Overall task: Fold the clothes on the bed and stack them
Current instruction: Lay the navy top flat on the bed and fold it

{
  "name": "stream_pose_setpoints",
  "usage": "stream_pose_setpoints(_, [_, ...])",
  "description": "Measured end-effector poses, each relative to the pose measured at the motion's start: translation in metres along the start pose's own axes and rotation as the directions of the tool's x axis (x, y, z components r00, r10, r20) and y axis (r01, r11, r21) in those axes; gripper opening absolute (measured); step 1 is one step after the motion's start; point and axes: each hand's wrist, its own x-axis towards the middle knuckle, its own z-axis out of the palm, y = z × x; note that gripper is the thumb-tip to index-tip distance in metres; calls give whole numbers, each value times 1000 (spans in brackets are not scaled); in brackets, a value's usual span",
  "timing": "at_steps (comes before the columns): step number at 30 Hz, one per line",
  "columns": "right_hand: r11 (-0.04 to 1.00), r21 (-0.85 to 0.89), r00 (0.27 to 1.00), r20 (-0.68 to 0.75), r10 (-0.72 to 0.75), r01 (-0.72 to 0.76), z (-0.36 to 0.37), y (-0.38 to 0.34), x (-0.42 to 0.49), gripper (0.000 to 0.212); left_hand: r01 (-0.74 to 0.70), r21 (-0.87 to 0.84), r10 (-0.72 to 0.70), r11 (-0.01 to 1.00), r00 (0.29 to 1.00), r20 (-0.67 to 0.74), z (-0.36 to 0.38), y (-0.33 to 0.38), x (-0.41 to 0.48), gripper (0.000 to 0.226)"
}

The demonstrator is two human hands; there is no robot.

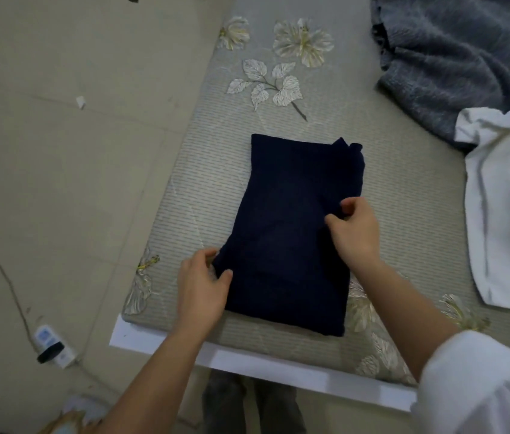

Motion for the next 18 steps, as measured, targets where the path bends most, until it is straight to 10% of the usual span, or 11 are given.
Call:
stream_pose_setpoints(3, [972,10,972,-9,236,-236,-7,20,10,43,171,-144,-154,975,981,117,8,-6,-11,51])
stream_pose_setpoints(8, [915,100,907,207,366,-392,-15,31,9,11,310,-278,-247,909,939,239,7,2,-9,8])
stream_pose_setpoints(11, [917,33,891,253,377,-398,-32,27,5,13,252,-339,-234,907,968,91,-10,10,2,2])
stream_pose_setpoints(16, [841,-409,514,667,540,-353,-41,27,-55,17,97,-493,-270,865,918,-292,-35,13,17,35])
stream_pose_setpoints(18, [887,-378,533,709,462,-266,-40,28,-68,29,95,-524,-290,846,907,-304,-35,8,16,51])
